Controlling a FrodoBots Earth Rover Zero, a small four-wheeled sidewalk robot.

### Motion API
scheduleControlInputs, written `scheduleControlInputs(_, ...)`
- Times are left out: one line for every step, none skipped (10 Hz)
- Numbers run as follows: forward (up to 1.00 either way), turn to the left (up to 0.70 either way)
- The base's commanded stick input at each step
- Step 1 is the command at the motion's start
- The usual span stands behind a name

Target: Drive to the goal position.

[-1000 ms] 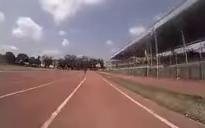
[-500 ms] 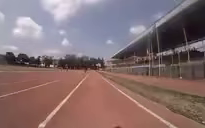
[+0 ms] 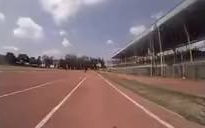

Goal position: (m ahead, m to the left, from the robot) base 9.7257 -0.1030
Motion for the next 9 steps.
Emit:
scheduleControlInputs(0.7, 0.0)
scheduleControlInputs(0.7, 0.0)
scheduleControlInputs(0.7, 0.0)
scheduleControlInputs(0.7, 0.0)
scheduleControlInputs(0.7, 0.0)
scheduleControlInputs(0.7, 0.0)
scheduleControlInputs(0.7, 0.0)
scheduleControlInputs(0.7, 0.0)
scheduleControlInputs(0.7, 0.0)
